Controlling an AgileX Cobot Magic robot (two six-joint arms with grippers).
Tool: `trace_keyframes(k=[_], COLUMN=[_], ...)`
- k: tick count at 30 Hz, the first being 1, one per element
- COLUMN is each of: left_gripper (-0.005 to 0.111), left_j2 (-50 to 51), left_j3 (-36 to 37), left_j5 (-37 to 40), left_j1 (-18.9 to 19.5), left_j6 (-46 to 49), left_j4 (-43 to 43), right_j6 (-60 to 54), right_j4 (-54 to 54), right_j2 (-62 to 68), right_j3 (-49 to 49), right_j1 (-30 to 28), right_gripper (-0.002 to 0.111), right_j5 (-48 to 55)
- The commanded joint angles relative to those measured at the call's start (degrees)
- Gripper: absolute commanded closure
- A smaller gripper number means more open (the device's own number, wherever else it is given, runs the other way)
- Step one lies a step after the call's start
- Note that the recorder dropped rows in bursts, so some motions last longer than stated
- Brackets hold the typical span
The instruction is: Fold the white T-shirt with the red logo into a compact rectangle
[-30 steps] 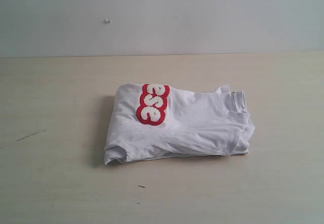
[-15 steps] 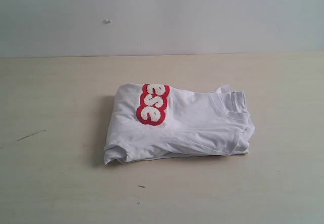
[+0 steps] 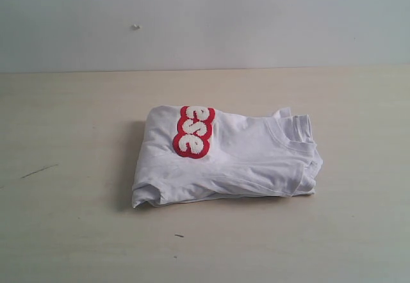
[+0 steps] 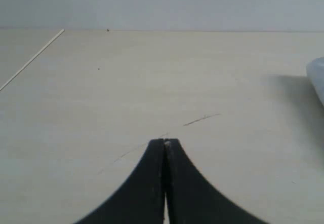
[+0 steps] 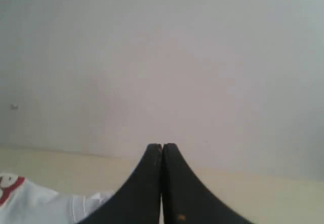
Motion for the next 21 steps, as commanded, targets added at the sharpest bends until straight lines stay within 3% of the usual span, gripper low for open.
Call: trace_keyframes(k=[1, 3, 21], left_gripper=[0.107, 0.107, 0.107], left_j2=[-0.29, -0.29, -0.29], left_j3=[-0.04, -0.04, -0.04], left_j5=[-0.52, -0.52, -0.52], left_j1=[0.03, 0.03, 0.03], left_j6=[0.12, 0.12, 0.12], left_j4=[0.36, 0.36, 0.36], right_j6=[0.04, -1.68, 4.18], right_j4=[-1.13, -1.03, -1.03], right_j2=[-0.27, -0.27, -0.27], right_j3=[0.27, 0.27, 0.27], right_j1=[-0.48, -0.48, -0.48], right_gripper=[0.108, 0.108, 0.108], right_j5=[11.75, 18.41, 19.44])
